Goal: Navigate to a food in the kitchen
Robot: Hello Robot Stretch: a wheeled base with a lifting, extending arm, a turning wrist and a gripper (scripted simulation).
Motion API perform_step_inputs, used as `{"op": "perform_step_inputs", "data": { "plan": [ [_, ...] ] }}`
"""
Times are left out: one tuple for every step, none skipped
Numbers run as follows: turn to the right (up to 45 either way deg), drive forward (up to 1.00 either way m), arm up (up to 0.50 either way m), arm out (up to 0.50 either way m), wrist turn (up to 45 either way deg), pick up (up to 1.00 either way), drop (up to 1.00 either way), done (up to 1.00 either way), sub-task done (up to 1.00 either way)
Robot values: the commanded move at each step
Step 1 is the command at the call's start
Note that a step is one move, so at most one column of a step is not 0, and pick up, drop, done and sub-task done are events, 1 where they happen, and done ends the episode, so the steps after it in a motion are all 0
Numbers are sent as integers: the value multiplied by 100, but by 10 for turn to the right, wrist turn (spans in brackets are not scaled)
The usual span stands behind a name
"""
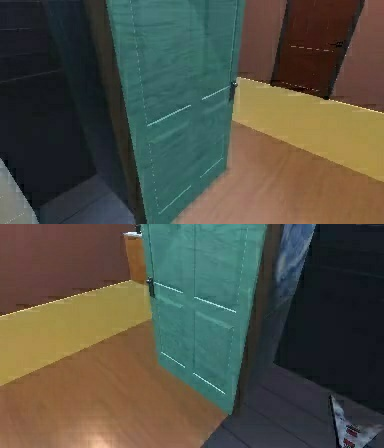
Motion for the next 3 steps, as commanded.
{"op": "perform_step_inputs", "data": {
  "plan": [
    [450, 0, 0, 0, 0, 0, 0, 0, 0],
    [60, 0, 0, 0, 0, 0, 0, 0, 0],
    [0, 30, 0, 0, 0, 0, 0, 0, 0]
  ]
}}
